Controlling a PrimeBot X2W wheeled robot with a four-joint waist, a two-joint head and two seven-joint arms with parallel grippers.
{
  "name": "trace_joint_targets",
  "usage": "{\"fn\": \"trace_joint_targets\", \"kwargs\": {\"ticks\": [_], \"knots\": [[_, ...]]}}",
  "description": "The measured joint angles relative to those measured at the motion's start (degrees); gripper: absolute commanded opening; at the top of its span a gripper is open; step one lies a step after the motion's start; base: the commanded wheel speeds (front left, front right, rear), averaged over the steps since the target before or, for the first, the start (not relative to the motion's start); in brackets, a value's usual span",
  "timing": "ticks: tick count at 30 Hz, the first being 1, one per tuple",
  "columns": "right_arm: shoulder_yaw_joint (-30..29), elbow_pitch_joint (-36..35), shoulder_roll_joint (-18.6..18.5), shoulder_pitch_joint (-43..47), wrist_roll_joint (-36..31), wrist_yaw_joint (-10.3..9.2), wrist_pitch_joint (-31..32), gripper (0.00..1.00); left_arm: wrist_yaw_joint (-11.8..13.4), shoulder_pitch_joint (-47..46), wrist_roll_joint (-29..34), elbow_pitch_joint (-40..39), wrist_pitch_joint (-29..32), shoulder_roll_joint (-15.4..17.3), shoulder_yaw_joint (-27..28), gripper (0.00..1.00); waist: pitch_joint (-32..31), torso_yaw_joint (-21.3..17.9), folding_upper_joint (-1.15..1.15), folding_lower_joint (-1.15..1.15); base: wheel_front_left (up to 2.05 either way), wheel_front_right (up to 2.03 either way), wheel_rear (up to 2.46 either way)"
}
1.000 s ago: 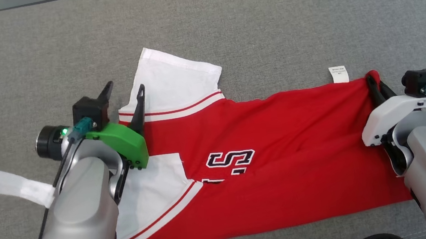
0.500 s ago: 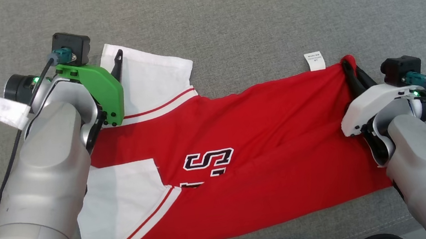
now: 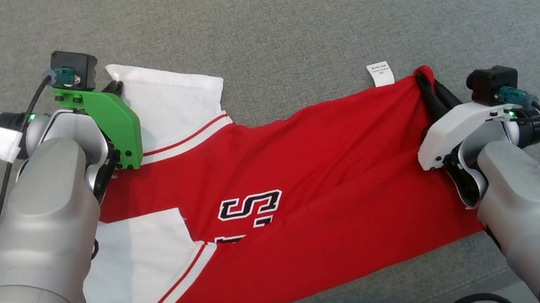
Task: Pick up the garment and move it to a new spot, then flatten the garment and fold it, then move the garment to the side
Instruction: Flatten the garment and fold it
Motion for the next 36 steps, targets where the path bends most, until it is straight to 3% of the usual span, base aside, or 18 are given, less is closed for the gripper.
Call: {"fn": "trace_joint_targets", "kwargs": {"ticks": [12,23,28,36], "knots": [[-1.8,-0.3,-1.1,3.4,0.7,-0.01,0.3,0.00,0.0,2.7,-3.9,-2.7,-12.9,0.6,-4.2,0.00,-4.7,1.6,0.00,0.00,0.00,0.00,0.00],[-4.7,-1.3,-3.7,11.0,0.5,-0.01,0.3,0.00,0.0,12.5,-9.9,-8.3,-17.8,0.1,-7.4,0.00,-13.4,4.0,0.00,0.00,0.00,0.00,0.00],[-5.7,-4.2,-4.5,14.7,0.5,-0.02,0.3,0.00,0.0,16.1,-9.5,-14.3,-18.0,0.6,-4.4,0.00,-17.5,5.5,0.00,-0.01,0.00,0.00,0.00],[-6.5,-9.9,-4.3,18.3,0.2,-0.03,0.3,0.00,0.0,26.2,-2.9,-25.1,-18.1,1.6,2.8,0.00,-21.8,8.9,0.00,-0.01,0.00,0.00,0.00]]}}
